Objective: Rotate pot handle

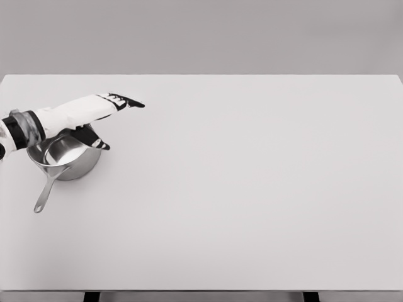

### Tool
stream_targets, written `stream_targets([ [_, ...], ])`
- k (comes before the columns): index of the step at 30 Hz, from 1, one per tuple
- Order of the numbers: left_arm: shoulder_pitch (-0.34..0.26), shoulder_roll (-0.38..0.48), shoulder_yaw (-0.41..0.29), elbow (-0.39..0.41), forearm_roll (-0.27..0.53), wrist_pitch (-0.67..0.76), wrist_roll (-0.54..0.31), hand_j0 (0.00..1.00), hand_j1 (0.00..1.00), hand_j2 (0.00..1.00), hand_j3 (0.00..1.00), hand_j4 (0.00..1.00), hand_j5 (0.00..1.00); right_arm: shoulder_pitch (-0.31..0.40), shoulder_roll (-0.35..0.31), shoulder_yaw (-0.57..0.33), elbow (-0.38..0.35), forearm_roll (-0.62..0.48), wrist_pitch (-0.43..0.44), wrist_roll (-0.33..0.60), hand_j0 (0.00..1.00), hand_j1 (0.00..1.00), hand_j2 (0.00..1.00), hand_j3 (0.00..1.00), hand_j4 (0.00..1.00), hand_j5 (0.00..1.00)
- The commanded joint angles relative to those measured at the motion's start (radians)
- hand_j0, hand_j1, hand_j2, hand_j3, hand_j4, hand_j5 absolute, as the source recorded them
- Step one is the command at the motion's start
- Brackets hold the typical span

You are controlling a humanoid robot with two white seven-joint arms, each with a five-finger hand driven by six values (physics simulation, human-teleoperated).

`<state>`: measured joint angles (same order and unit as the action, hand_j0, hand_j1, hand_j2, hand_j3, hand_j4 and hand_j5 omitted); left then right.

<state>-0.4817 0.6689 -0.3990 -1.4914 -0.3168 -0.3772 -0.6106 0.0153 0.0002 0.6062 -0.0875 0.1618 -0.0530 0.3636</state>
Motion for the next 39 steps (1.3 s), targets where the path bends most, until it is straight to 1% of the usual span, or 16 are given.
stream_targets([
  [1,0.000,-0.005,-0.017,-0.069,0.012,0.003,0.000,1.00,1.00,1.00,1.00,1.00,1.00,0.000,0.000,0.000,0.002,-0.001,-0.001,0.002,1.00,1.00,1.00,1.00,1.00,1.00],
  [4,0.003,-0.002,-0.018,-0.087,0.018,0.001,0.000,1.00,1.00,1.00,1.00,1.00,1.00,0.003,0.000,0.000,0.005,0.001,0.001,0.002,1.00,1.00,1.00,1.00,1.00,1.00],
  [6,0.021,-0.002,-0.018,-0.098,0.016,-0.002,0.000,1.00,1.00,1.00,1.00,1.00,1.00,0.011,0.000,0.001,0.005,0.001,0.001,0.000,1.00,1.00,1.00,1.00,1.00,1.00],
  [8,0.043,0.009,-0.017,-0.158,0.015,-0.023,0.000,1.00,1.00,1.00,1.00,1.00,1.00,0.011,0.000,0.001,0.005,0.001,0.001,0.002,1.00,1.00,1.00,1.00,1.00,1.00],
  [10,0.084,0.031,-0.015,-0.239,0.015,-0.022,0.000,1.00,1.00,1.00,1.00,1.00,1.00,0.011,0.000,0.001,0.005,0.001,0.001,0.000,1.00,1.00,1.00,1.00,1.00,1.00],
  [12,0.112,0.032,-0.015,-0.271,0.016,-0.023,0.000,1.00,1.00,1.00,1.00,1.00,1.00,0.011,0.000,0.001,0.005,0.001,0.002,0.002,1.00,1.00,1.00,1.00,1.00,1.00],
  [13,0.107,0.049,-0.018,-0.271,0.021,-0.023,0.000,1.00,1.00,1.00,1.00,1.00,1.00,0.011,0.000,0.001,0.005,0.001,0.001,0.000,1.00,1.00,1.00,1.00,1.00,1.00],
  [14,0.103,0.148,-0.020,-0.273,0.035,-0.028,0.000,1.00,1.00,1.00,1.00,1.00,1.00,0.011,0.000,0.001,0.005,0.001,0.002,0.002,1.00,1.00,1.00,1.00,1.00,1.00],
  [16,0.091,0.262,-0.021,-0.273,0.140,-0.101,0.000,1.00,1.00,1.00,1.00,1.00,1.00,0.011,0.000,0.001,0.005,0.001,0.002,0.002,1.00,1.00,1.00,1.00,1.00,1.00],
  [17,0.092,0.300,-0.029,-0.271,0.170,-0.182,0.000,1.00,1.00,1.00,1.00,1.00,1.00,0.011,0.000,0.001,0.005,0.001,0.001,0.002,1.00,1.00,1.00,1.00,1.00,1.00],
  [18,0.094,0.382,-0.023,-0.271,0.173,-0.234,0.000,1.00,1.00,1.00,1.00,1.00,1.00,0.011,0.000,0.001,0.005,0.001,0.001,0.002,1.00,1.00,1.00,1.00,1.00,1.00],
  [19,0.094,0.411,-0.023,-0.270,0.173,-0.234,0.000,1.00,1.00,1.00,1.00,1.00,1.00,0.011,0.000,0.001,0.005,0.001,0.001,0.002,1.00,1.00,1.00,1.00,1.00,1.00],
  [23,0.094,0.413,-0.027,-0.271,0.167,-0.234,0.000,1.00,1.00,1.00,1.00,1.00,1.00,0.011,0.000,0.001,0.005,0.001,0.001,0.002,1.00,1.00,1.00,1.00,1.00,1.00],
  [31,0.141,0.443,-0.031,-0.271,0.162,-0.234,0.000,1.00,1.00,1.00,1.00,1.00,1.00,0.011,0.000,0.001,0.005,0.001,0.002,0.002,1.00,1.00,1.00,1.00,1.00,1.00],
  [35,0.166,0.485,-0.031,-0.271,0.160,-0.234,0.000,1.00,1.00,1.00,1.00,1.00,1.00,0.011,0.000,0.001,0.005,0.001,0.001,0.000,1.00,1.00,1.00,1.00,1.00,1.00],
  [39,0.167,0.492,-0.026,-0.271,0.121,-0.234,0.000,1.00,1.00,1.00,1.00,1.00,1.00,0.011,0.000,0.001,0.005,0.001,0.001,0.002,1.00,1.00,1.00,1.00,1.00,1.00],
])
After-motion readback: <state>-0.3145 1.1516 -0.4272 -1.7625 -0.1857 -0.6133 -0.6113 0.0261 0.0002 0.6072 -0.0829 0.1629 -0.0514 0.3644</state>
